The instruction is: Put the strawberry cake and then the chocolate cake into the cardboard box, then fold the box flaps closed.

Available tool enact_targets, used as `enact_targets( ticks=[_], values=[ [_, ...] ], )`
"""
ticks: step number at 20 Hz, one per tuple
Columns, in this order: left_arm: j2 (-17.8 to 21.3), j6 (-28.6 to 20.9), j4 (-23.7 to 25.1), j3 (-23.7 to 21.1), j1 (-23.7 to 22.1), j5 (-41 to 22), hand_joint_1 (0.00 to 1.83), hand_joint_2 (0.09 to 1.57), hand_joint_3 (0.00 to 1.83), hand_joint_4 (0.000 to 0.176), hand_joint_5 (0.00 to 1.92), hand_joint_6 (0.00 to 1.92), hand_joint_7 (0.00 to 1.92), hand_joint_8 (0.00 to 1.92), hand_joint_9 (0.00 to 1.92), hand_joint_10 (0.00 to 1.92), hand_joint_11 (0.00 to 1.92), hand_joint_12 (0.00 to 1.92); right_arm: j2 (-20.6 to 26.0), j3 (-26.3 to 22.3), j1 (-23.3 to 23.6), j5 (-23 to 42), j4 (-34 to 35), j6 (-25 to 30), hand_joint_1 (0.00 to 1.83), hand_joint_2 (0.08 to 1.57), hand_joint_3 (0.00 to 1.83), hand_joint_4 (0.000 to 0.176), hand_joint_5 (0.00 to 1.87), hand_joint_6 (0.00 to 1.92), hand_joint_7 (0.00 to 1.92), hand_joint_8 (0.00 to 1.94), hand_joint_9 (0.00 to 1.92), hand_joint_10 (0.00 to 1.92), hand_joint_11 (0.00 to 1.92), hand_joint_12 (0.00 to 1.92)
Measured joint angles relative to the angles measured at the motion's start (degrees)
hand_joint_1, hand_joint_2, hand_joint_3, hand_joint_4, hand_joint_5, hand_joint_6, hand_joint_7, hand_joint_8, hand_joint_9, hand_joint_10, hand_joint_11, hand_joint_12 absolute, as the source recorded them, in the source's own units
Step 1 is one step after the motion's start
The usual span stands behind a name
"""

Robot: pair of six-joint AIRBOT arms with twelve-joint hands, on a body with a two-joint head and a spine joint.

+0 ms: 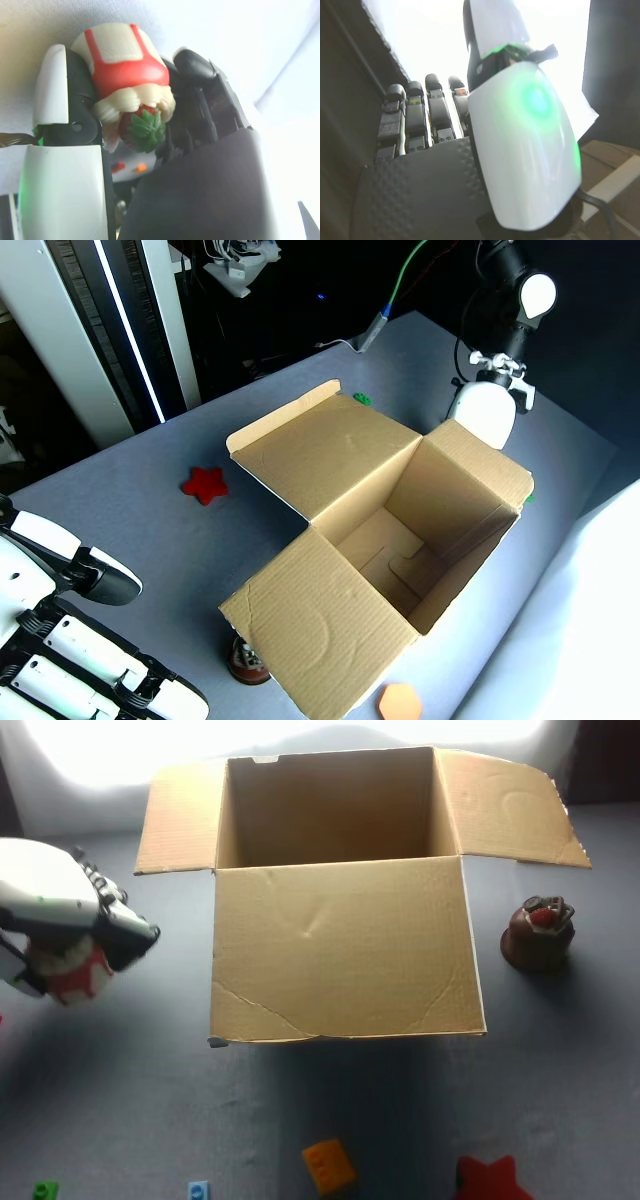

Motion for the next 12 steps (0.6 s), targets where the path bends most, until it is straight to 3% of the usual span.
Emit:
enact_targets(
  ticks=[1, 4, 7, 9, 10, 11, 12],
  values=[
    [0.7, -0.4, 0.2, 0.0, -0.9, -0.6, 1.3, 1.28, 0.0, 0.0, 0.26, 1.63, 0.63, 1.56, 0.41, 1.64, 0.33, 1.82, 0.0, 0.0, 0.0, 0.0, 0.0, 0.0, 1.07, 1.04, 0.01, 0.016, 0.03, 0.01, 0.05, 0.0, 0.01, 0.0, 0.0, 0.0],
    [2.3, -1.5, 2.4, -0.5, -3.8, -1.8, 1.29, 1.28, 0.0, 0.0, 0.23, 1.65, 0.62, 1.57, 0.37, 1.64, 0.27, 1.84, 0.0, 0.0, 0.0, 0.0, 0.0, 0.0, 1.03, 1.04, 0.01, 0.022, 0.02, 0.01, 0.08, 0.01, 0.03, 0.01, 0.0, 0.0],
    [4.1, -1.7, 4.1, -1.5, -6.9, -3.1, 1.29, 1.28, 0.0, 0.0, 0.25, 1.6, 0.63, 1.56, 0.37, 1.63, 0.27, 1.85, 0.0, 0.0, 0.0, 0.0, 0.0, -0.2, 1.02, 1.05, 0.01, 0.02, 0.0, 0.0, 0.05, 0.0, 0.0, 0.0, 0.0, 0.0],
    [5.0, -1.9, 5.9, -2.2, -9.1, -3.3, 1.29, 1.29, 0.0, 0.0, 0.22, 1.67, 0.62, 1.58, 0.38, 1.63, 0.28, 1.85, 0.0, 0.0, 0.0, 0.1, 0.0, -0.3, 1.03, 1.05, 0.01, 0.018, 0.01, 0.0, 0.06, 0.01, 0.0, 0.0, 0.0, 0.0],
    [5.6, -2.7, 7.7, -2.8, -11.0, -3.5, 1.41, 1.29, 0.01, 0.0, 0.21, 1.69, 0.54, 1.63, 0.55, 1.67, 0.29, 1.86, 0.0, 0.0, 0.0, 0.1, 0.0, -0.4, 1.03, 1.05, 0.01, 0.015, 0.01, 0.0, 0.06, 0.01, 0.0, 0.0, 0.0, 0.0],
    [6.3, -4.2, 10.9, -2.8, -15.2, -4.0, 1.44, 1.29, 0.0, 0.0, 0.24, 1.66, 0.54, 1.64, 0.6, 1.66, 0.29, 1.83, 0.0, 0.0, 0.0, 0.1, 0.0, -0.4, 1.04, 1.05, 0.01, 0.011, 0.02, 0.01, 0.08, 0.01, 0.02, 0.01, 0.0, 0.0],
    [6.4, -4.4, 11.6, -2.8, -16.2, -4.1, 1.44, 1.29, 0.0, 0.0, 0.24, 1.66, 0.54, 1.64, 0.6, 1.66, 0.29, 1.83, 0.0, 0.0, 0.0, 0.1, 0.0, -0.4, 1.04, 1.05, 0.01, 0.011, 0.02, 0.01, 0.08, 0.01, 0.02, 0.01, 0.0, 0.0]
  ],
)
